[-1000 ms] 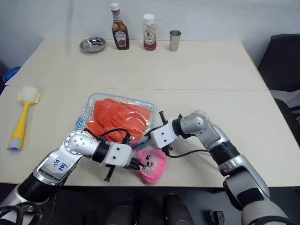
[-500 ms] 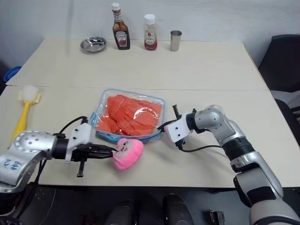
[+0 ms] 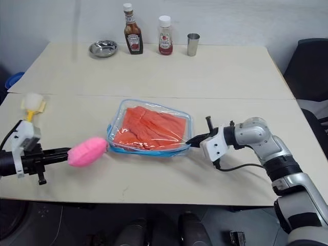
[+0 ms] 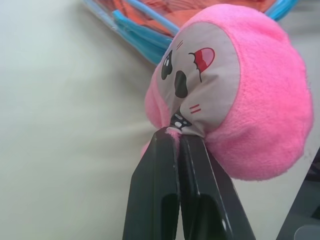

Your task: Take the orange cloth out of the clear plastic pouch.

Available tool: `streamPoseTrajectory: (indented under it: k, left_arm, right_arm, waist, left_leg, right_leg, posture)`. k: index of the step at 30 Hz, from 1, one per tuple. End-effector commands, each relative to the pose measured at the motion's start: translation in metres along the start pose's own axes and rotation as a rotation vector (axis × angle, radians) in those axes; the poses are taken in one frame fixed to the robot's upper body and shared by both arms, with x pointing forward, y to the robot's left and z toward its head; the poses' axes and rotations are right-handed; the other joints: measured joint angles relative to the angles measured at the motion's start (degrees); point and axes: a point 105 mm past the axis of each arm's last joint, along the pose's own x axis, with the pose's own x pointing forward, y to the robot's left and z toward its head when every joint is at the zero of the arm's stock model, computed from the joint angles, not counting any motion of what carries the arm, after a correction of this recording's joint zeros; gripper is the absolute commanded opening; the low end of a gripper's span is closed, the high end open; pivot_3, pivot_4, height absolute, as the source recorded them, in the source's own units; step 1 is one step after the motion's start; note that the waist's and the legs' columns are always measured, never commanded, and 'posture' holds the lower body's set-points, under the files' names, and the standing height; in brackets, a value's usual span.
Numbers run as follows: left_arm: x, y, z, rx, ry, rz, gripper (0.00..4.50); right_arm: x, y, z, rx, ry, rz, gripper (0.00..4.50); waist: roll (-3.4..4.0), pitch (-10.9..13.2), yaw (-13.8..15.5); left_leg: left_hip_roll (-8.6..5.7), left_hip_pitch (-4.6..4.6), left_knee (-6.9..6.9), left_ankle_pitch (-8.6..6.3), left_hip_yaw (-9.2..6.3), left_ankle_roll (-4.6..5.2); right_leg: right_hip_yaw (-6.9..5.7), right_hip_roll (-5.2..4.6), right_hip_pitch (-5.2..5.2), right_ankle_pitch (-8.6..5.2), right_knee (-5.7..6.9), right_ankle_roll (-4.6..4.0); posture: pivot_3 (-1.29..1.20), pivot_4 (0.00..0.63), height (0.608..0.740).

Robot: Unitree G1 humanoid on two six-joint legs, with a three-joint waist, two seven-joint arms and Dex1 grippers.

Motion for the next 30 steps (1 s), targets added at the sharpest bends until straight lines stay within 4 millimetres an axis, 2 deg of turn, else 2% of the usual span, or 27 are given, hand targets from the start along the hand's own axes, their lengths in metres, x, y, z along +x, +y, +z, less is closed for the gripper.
streamPoseTrajectory:
  k: [1, 2, 3, 6, 14, 17, 18, 24, 26, 30]
  left_arm:
    - [0.010, -0.007, 0.001, 0.011, 0.004, -0.021, 0.00]
    - [0.014, -0.010, 0.000, 0.010, 0.006, -0.035, 0.00]
    - [0.019, -0.012, -0.001, 0.004, 0.004, -0.046, 0.00]
    - [0.022, -0.011, -0.003, -0.022, -0.006, -0.043, 0.69]
    - [0.003, 0.011, -0.006, -0.118, -0.042, 0.036, 3.01]
    - [-0.006, 0.016, 0.002, -0.187, -0.100, 0.043, 3.83]
    - [-0.008, 0.018, 0.006, -0.205, -0.126, 0.045, 4.12]
    - [-0.010, 0.046, 0.022, -0.216, -0.183, 0.179, 4.12]
    - [-0.004, 0.036, 0.044, -0.144, -0.204, 0.099, 4.12]
    - [0.026, -0.008, 0.108, 0.065, -0.286, -0.154, 4.12]
  right_arm:
    - [-0.009, -0.003, -0.001, -0.012, 0.025, -0.027, 0.03]
    - [-0.007, -0.003, -0.002, -0.007, 0.028, -0.033, 0.03]
    - [-0.006, -0.004, -0.003, 0.001, 0.032, -0.043, 0.23]
    - [-0.007, -0.005, -0.004, 0.032, 0.043, -0.051, 0.95]
    - [-0.018, 0.006, -0.005, 0.087, 0.070, -0.054, 3.58]
    - [-0.026, 0.012, -0.002, 0.127, 0.079, -0.053, 4.49]
    - [-0.028, 0.014, 0.000, 0.141, 0.080, -0.056, 4.50]
    - [-0.034, 0.020, 0.016, 0.234, 0.081, -0.112, 4.50]
    - [-0.035, 0.021, 0.020, 0.267, 0.086, -0.132, 4.50]
    - [-0.037, 0.025, 0.031, 0.349, 0.075, -0.142, 4.50]
  waist:
    - [0.00, 0.00, 0.00]
    - [0.00, 0.00, 0.01]
    - [0.00, 0.00, 0.01]
    - [0.00, 0.00, 0.02]
    - [0.00, 0.00, 0.03]
    - [0.00, 0.00, 0.12]
    - [0.01, 0.00, 0.16]
    - [0.01, 0.00, 0.34]
    - [0.01, 0.00, 0.35]
    - [-0.01, 0.00, 0.81]
  left_leg:
    - [0.00, 0.00, -0.01, 0.00, 0.00, 0.00]
    - [0.00, 0.00, -0.01, 0.00, 0.01, 0.00]
    - [0.00, 0.00, -0.01, 0.00, 0.01, 0.00]
    - [0.00, 0.00, -0.01, 0.00, 0.01, 0.00]
    - [0.00, 0.00, -0.02, 0.00, 0.00, 0.00]
    - [0.00, 0.00, -0.02, 0.00, 0.01, 0.00]
    - [0.01, -0.01, -0.02, 0.00, -0.05, 0.00]
    - [-0.01, -0.01, -0.01, 0.00, -0.06, 0.00]
    - [-0.01, -0.02, -0.01, 0.00, -0.07, -0.01]
    - [-0.02, -0.06, 0.01, 0.05, -0.10, -0.11]
  right_leg:
    - [0.00, 0.00, 0.00, 0.00, 0.00, 0.00]
    - [0.01, 0.00, 0.00, 0.00, 0.00, 0.00]
    - [0.01, 0.00, -0.01, 0.00, 0.02, 0.00]
    - [0.01, 0.01, -0.02, 0.00, 0.05, 0.00]
    - [0.00, 0.01, -0.02, 0.00, 0.03, 0.00]
    - [0.01, 0.00, -0.02, 0.00, 0.04, 0.00]
    - [-0.03, 0.00, -0.01, 0.00, 0.05, 0.00]
    - [-0.05, -0.01, 0.01, 0.00, 0.05, 0.00]
    - [-0.06, -0.01, 0.01, 0.00, 0.04, 0.00]
    - [-0.07, -0.02, 0.02, 0.00, 0.06, 0.00]
  posture:
    - [0.00, 0.150, 0.740]
    - [0.00, 0.150, 0.740]
    - [0.00, 0.150, 0.740]
    - [0.00, 0.150, 0.740]
    - [0.00, 0.150, 0.740]
    - [0.00, 0.150, 0.740]
    - [0.00, 0.150, 0.740]
    - [0.00, 0.150, 0.740]
    - [0.00, 0.150, 0.740]
    - [0.00, 0.150, 0.740]
